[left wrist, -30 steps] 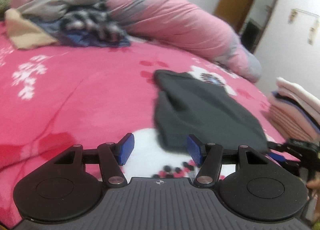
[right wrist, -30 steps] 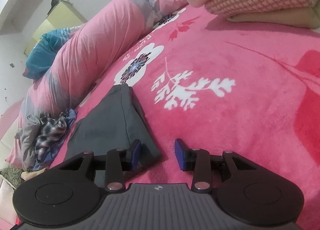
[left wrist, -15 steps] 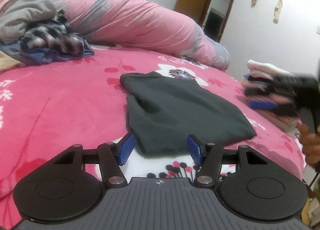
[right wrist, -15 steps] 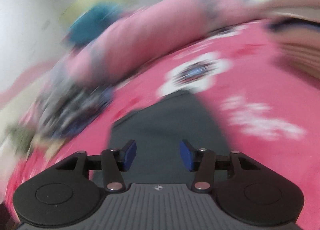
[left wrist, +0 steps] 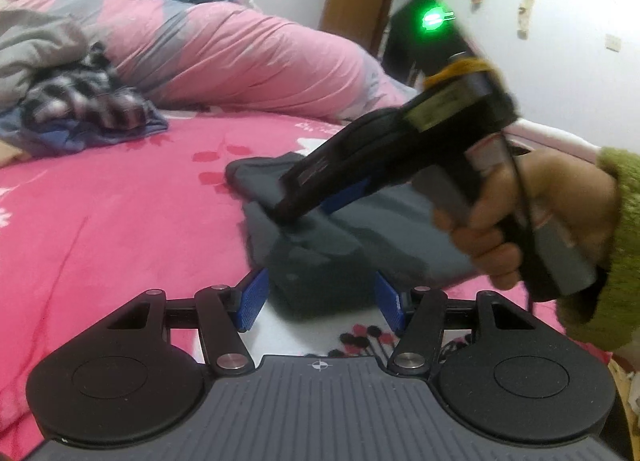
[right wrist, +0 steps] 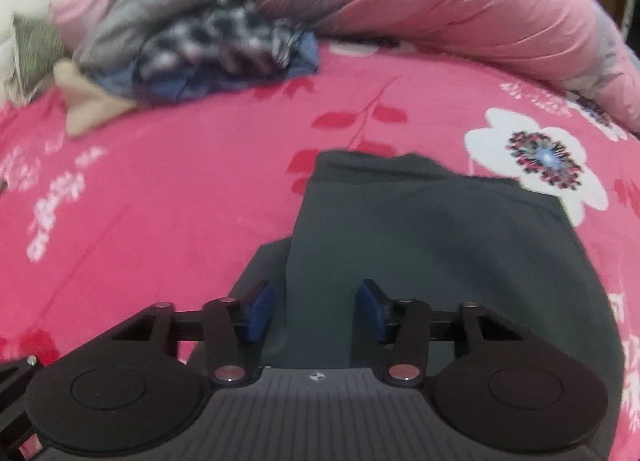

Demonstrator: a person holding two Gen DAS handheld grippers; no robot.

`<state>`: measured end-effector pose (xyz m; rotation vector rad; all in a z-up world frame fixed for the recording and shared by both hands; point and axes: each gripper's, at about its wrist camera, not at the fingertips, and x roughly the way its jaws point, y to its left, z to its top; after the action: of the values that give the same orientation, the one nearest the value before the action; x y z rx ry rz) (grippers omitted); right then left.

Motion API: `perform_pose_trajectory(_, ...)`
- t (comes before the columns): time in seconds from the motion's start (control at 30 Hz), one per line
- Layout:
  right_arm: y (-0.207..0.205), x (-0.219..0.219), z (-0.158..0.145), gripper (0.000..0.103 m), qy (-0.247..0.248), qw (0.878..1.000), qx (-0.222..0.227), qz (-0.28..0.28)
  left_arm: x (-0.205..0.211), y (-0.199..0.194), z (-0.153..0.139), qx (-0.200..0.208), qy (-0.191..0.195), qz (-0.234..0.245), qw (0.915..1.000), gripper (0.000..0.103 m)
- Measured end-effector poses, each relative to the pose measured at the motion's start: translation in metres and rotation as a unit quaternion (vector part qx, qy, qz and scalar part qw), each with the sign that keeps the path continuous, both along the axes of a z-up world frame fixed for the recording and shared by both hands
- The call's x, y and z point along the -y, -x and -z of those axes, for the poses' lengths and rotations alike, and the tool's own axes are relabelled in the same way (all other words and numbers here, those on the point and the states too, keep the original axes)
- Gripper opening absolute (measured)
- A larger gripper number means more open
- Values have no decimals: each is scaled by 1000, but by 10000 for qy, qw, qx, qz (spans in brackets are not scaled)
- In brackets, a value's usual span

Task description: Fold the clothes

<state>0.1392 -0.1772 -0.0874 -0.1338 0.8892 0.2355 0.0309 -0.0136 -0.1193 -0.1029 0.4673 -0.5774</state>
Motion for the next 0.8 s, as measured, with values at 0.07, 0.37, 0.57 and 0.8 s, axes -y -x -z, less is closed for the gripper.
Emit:
perform_pose_trajectory(0.07,-2,1,4,14,63,10000,-18,45,4,-3,0,26,-20,94,10000,59)
perform_pose_trajectory(0.37,-6,27,0,6,-817,9964,-93,191,37,-23,-4,474,-697,428,9955,61)
perform_pose_trajectory(0.57,-4,47,-10,3,-1546,9875,-6,297,31,-46,1,-71,-151,527,9985,62)
perform_pose_trajectory(0.8,-6,78,-11,3,-2523,9663,-101,498,6,-71,11,-957,1456,1043,9792,62)
